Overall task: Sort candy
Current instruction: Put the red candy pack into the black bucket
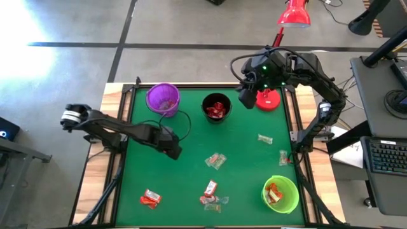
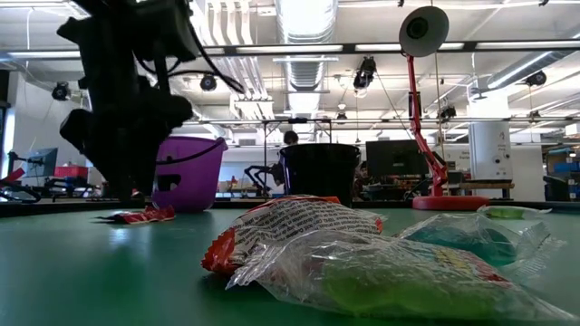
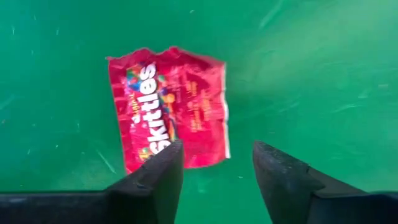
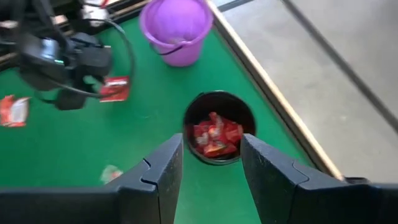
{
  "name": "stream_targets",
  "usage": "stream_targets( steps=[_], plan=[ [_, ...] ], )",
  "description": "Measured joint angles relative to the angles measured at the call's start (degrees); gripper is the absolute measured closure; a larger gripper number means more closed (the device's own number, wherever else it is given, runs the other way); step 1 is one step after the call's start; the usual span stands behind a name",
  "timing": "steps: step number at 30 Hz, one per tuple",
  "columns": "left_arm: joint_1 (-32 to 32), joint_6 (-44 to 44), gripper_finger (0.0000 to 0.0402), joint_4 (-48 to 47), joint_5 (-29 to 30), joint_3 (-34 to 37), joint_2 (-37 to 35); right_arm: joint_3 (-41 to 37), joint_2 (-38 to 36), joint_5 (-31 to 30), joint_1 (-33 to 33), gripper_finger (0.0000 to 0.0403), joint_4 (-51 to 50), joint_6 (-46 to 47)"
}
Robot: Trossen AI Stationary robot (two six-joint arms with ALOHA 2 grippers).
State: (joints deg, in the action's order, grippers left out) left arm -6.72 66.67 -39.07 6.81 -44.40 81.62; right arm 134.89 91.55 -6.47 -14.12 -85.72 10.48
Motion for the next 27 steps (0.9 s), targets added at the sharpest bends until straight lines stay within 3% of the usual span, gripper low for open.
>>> stream_targets(
  steps=[7,14,18,24,27],
  plan=[
    [0.07,1.13,0.0204,0.88,0.69,-0.01,5.95,0.0,0.0,2.41,0.02,0.0248,0.31,0.01],
    [0.68,1.43,0.0208,1.85,2.82,-0.37,10.35,0.0,0.0,2.43,0.29,0.0252,0.32,-0.09],
    [0.49,0.81,0.0253,0.82,3.57,-0.72,12.76,0.0,0.0,2.43,1.11,0.0258,0.33,-0.2],
    [0.22,-0.38,0.0377,-0.61,4.27,-0.74,12.57,0.0,0.0,2.43,2.56,0.0266,0.33,-0.22],
    [0.25,-1.76,0.039,-1.77,4.2,-1.33,11.91,0.0,0.0,2.43,3.07,0.0266,0.33,-0.22]
  ],
)
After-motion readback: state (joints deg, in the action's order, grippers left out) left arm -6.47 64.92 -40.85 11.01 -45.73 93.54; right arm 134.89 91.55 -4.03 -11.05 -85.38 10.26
